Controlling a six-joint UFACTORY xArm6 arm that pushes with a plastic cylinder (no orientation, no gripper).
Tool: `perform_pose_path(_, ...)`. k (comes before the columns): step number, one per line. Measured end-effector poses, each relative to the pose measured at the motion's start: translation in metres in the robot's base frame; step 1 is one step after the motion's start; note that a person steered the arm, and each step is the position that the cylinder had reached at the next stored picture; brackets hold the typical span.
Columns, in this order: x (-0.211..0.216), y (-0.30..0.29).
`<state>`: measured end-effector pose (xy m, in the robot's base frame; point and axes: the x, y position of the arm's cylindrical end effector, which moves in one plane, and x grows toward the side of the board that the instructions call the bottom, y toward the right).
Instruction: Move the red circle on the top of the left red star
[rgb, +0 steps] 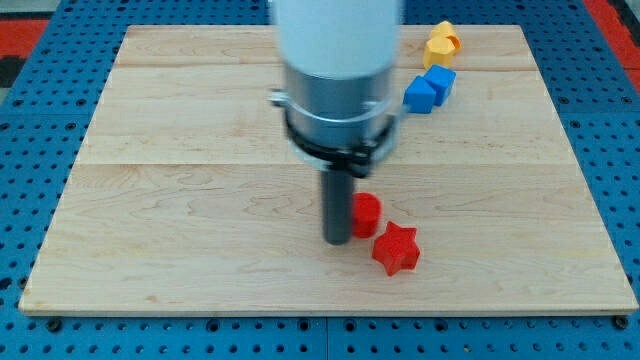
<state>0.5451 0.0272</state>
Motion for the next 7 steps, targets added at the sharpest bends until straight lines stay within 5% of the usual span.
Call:
perform_pose_path(3,0.007,0.097)
perform_pose_path(5,0.018,-0.036)
perform_pose_path(6,-0.039,-0.046)
perform_pose_path(7,-0.046,-0.03)
